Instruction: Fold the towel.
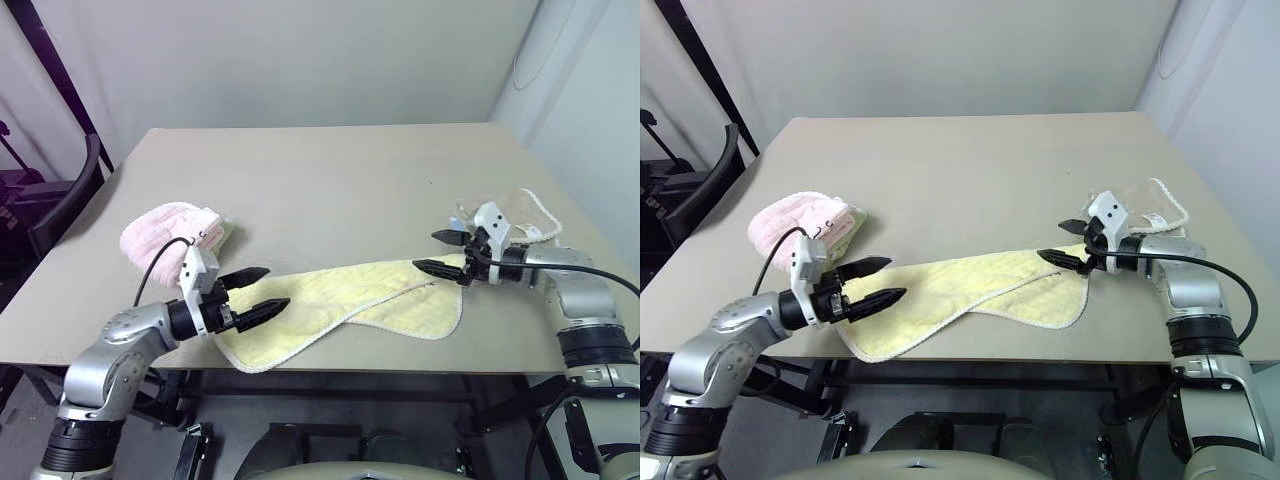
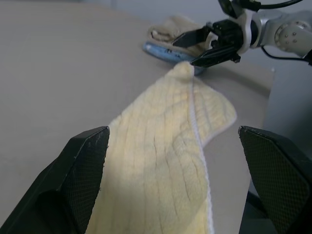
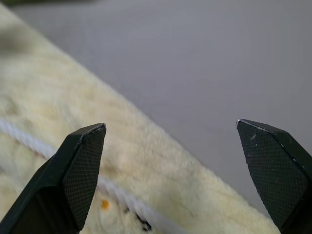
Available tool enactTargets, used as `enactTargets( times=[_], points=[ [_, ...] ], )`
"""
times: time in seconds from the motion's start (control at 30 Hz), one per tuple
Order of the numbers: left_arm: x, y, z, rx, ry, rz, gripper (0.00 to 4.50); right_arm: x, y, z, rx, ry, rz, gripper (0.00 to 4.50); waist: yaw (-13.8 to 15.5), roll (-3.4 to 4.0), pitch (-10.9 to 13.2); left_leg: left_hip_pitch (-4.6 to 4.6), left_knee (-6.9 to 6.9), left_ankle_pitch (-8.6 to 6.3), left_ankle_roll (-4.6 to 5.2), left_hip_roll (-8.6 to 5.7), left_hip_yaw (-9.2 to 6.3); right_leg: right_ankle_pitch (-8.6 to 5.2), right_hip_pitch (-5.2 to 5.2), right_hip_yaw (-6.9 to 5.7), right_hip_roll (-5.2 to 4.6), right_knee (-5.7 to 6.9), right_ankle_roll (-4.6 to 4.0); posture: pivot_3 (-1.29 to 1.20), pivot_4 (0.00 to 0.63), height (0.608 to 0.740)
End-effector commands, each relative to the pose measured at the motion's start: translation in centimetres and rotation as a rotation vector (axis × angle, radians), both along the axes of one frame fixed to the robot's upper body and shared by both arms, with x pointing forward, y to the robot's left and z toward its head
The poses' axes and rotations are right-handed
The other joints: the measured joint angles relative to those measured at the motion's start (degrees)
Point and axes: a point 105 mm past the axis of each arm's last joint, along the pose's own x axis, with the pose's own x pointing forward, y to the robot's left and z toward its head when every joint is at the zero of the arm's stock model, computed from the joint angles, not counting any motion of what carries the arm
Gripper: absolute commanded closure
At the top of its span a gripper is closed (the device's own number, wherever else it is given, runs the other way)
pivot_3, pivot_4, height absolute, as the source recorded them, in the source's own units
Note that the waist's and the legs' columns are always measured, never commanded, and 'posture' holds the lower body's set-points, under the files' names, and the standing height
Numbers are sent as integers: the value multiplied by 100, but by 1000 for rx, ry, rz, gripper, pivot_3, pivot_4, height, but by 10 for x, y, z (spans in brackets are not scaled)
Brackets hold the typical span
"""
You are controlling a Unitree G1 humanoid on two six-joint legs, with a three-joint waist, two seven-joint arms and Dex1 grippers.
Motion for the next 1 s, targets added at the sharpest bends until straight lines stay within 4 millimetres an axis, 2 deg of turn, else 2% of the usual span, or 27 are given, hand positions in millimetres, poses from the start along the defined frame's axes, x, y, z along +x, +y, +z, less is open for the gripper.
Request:
enactTargets(
  times=[0.03,0.1,0.23,0.57,1.0],
  points=[
    [6,-8,13,-3,-51,2,16,11,-10,10,-126,-62,-10,0,2,0,0,0,1,0,0,0,0,0,1,0,0,0,0,0,0,740],
    [9,-11,16,-12,-61,1,16,13,-17,8,-183,-55,-12,0,12,-3,0,0,5,0,0,-1,0,0,2,0,0,0,0,0,0,740],
    [11,-13,9,29,-69,-12,16,20,-34,7,-279,-44,-43,0,5,-2,0,0,4,0,0,-1,-1,0,4,-1,0,-2,0,0,0,740],
    [7,-18,1,29,-63,-21,16,25,-54,3,-490,-44,4,0,-4,-2,0,1,2,1,1,5,-1,0,5,1,9,-7,-1,0,0,740],
    [7,-19,-1,29,-65,-17,16,22,-50,1,-517,-6,87,0,-7,-2,0,5,3,1,0,7,-1,1,9,2,12,-7,-2,0,0,740]
  ],
)
